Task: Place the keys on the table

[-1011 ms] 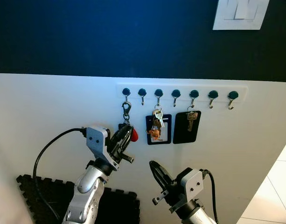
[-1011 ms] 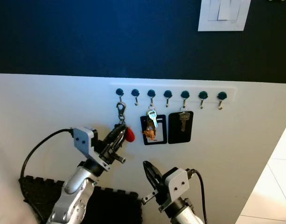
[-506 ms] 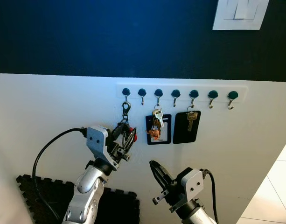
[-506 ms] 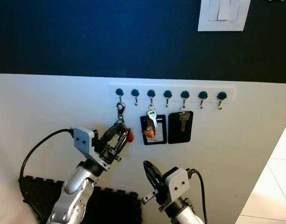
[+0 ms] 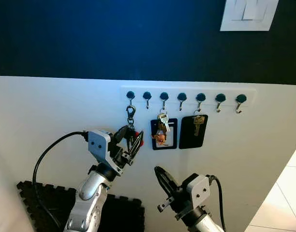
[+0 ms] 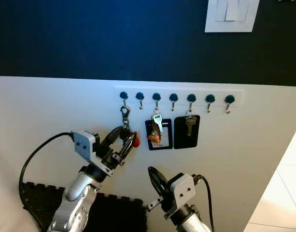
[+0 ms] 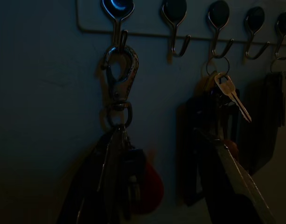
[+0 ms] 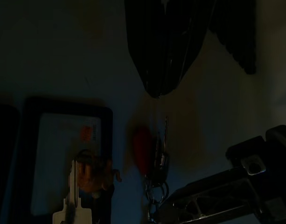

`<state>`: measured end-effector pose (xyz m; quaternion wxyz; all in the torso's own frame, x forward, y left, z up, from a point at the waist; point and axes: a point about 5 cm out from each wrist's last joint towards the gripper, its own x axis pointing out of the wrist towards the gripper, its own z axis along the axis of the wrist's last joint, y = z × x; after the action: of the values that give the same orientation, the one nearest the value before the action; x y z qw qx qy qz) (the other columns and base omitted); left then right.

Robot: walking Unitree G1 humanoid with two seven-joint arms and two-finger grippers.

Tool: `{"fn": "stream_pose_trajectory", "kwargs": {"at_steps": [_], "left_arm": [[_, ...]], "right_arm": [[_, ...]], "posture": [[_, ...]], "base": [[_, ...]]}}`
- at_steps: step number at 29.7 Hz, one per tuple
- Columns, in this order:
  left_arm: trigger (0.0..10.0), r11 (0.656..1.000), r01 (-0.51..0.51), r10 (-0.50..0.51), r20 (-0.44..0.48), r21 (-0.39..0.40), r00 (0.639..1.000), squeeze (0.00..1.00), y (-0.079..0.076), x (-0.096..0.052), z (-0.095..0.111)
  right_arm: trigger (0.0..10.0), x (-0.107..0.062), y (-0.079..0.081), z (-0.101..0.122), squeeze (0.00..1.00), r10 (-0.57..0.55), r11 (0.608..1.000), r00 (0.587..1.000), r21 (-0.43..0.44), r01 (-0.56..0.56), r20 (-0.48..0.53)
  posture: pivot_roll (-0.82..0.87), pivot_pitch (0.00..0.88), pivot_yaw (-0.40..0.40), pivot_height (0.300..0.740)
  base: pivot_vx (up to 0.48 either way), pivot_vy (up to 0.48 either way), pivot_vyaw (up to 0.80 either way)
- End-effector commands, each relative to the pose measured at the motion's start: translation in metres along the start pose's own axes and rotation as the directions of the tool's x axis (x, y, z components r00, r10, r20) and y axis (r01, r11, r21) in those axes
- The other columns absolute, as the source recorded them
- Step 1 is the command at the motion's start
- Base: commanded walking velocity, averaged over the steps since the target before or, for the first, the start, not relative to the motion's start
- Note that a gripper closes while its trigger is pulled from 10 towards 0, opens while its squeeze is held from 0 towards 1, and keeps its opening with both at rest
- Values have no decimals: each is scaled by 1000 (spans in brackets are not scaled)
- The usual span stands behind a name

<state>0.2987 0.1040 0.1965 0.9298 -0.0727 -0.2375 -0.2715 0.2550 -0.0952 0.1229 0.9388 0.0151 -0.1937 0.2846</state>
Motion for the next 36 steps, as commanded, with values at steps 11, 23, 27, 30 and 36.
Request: {"fn": "stream_pose_trajectory", "kwargs": {"at_steps": [11, 23, 27, 30, 36], "left_arm": [[10000, 1000, -14, 15, -16, 11, 1000, 0, 0, 2, -4], [10000, 998, -43, 43, 9, 34, 999, 0, 5, 6, -1], [10000, 999, -33, 33, 27, 8, 999, 0, 6, 4, 2], [10000, 1000, -28, 27, 21, 12, 999, 0, 6, 3, 1], [10000, 1000, -14, 14, 2, 1, 1000, 0, 3, 5, -3]], "right_arm": [[10000, 0, 2, -3, 0, -1, 1000, 1000, 10, 1, -12], [10000, 0, 2, -3, 0, -2, 1000, 1000, 9, 2, -14], [10000, 0, 2, -3, 0, -3, 1000, 1000, 10, 3, -14], [10000, -1, 2, -3, 0, -3, 1000, 1000, 11, 3, -15], [10000, 0, 2, -4, 0, -1, 1000, 1000, 13, 1, -16]], "posture": [[31, 43, 37, 740], [30, 43, 39, 740], [32, 45, 38, 740], [34, 45, 38, 740], [34, 45, 38, 740]], "base": [[0, 0, 0], [0, 0, 0], [0, 0, 0], [0, 0, 0], [0, 0, 0]]}}
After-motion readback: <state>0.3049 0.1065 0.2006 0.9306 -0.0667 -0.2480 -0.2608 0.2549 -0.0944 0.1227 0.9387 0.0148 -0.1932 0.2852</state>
